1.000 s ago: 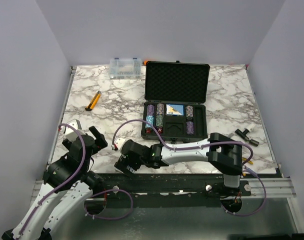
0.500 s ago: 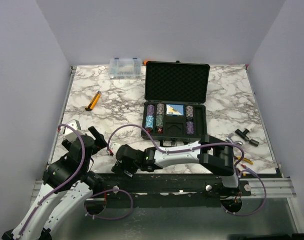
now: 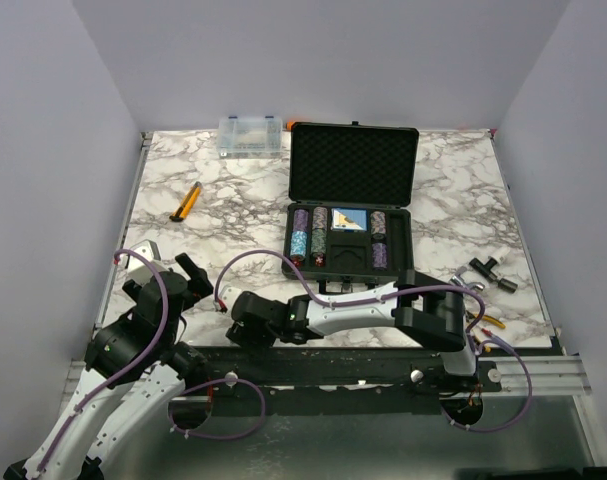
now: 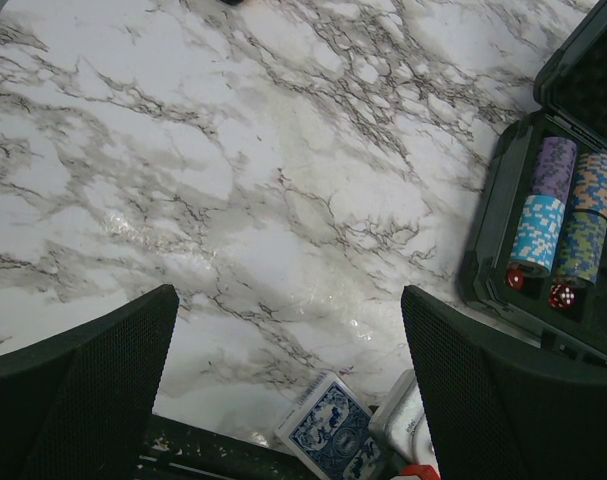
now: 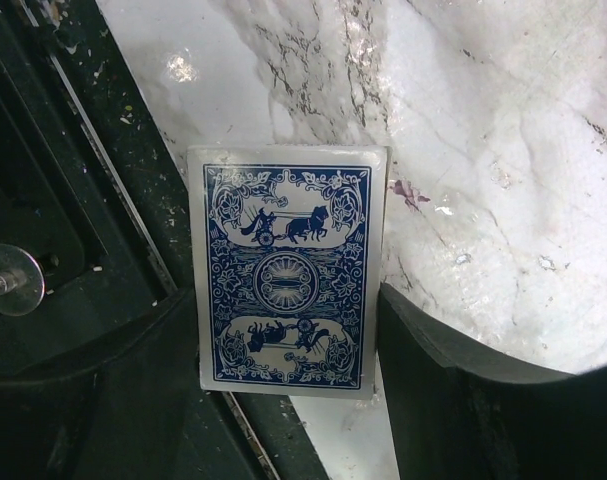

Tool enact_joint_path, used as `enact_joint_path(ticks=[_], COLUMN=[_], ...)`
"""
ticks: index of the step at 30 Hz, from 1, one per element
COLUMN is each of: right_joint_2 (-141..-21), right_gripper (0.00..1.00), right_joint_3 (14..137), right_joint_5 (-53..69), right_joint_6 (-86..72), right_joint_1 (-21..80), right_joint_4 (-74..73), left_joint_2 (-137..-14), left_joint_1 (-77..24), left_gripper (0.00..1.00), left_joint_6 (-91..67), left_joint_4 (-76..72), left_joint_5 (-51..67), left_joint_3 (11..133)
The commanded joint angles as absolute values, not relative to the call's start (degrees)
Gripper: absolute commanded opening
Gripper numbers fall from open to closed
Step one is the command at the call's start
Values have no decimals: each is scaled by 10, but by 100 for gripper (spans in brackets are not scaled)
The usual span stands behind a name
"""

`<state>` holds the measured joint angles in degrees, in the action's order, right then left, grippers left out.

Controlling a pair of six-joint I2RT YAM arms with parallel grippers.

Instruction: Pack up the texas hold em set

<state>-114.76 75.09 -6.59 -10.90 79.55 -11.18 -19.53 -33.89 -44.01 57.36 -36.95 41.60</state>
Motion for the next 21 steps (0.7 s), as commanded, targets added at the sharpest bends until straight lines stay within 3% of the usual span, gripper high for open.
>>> enact_joint_path(ticks=[1,5,21], right_joint_2=[-1164,-1158,-1008], right_gripper=[61,48,40], right_joint_3=[757,752,695], right_joint_5=[-73,-82,-159], right_joint_6=[-110,-107,3], right_joint_1=[800,800,799], right_joint_4=[-118,-117,-127], left_joint_2=[-191,-192,-201], left_joint_1=[-340,-340,-340], left_gripper=[92,92,92], left_joint_6=[-447,-447,-448], left_joint_4=[588,588,587], left_joint_5=[-385,-384,-381], left_joint_3=[428,428,428])
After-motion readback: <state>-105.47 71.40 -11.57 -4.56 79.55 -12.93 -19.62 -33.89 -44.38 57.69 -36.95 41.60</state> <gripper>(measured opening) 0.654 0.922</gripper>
